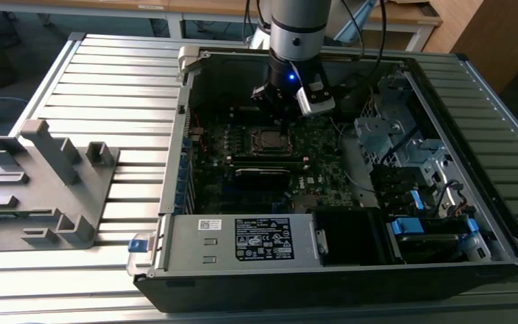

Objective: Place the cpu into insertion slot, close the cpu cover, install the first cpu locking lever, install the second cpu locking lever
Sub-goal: 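Install the second cpu locking lever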

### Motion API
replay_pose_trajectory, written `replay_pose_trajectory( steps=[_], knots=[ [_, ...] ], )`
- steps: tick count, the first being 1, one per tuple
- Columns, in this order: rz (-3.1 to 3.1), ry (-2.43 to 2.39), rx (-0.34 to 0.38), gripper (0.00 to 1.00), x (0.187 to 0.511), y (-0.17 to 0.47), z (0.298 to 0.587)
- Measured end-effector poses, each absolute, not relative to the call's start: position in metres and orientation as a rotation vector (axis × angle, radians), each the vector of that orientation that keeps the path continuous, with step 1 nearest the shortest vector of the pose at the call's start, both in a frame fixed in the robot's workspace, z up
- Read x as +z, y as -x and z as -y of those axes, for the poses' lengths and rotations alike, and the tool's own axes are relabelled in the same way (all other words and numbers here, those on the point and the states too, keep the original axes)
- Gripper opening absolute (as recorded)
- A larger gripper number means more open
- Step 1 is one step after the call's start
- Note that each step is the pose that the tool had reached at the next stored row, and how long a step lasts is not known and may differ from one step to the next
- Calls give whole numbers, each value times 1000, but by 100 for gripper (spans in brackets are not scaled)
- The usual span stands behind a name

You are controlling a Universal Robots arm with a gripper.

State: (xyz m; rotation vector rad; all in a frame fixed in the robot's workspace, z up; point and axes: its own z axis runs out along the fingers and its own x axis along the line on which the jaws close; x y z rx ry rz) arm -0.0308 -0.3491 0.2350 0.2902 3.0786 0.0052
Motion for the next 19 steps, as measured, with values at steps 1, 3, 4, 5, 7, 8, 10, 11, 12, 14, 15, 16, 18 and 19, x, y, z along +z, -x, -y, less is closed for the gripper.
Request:
replay_pose_trajectory(
  steps=[1,3,4,5,7,8,10,11,12,14,15,16,18,19],
  knots=[
    [-3079,-290,5,10,235,31,349],
    [-3079,-290,5,10,235,31,350],
    [-3079,-290,5,10,235,31,350],
    [-3079,-290,5,10,235,31,350],
    [-3079,-289,5,10,235,31,350],
    [-3079,-289,5,10,235,32,350],
    [-3079,-288,5,10,235,32,351],
    [-3079,-288,5,10,235,33,351],
    [-3079,-287,5,10,235,33,351],
    [-3079,-286,5,10,235,34,351],
    [-3079,-285,5,10,235,35,351],
    [-3079,-285,5,10,235,35,351],
    [-3079,-284,5,10,235,36,351],
    [-3079,-284,5,10,235,36,351]
  ],
)
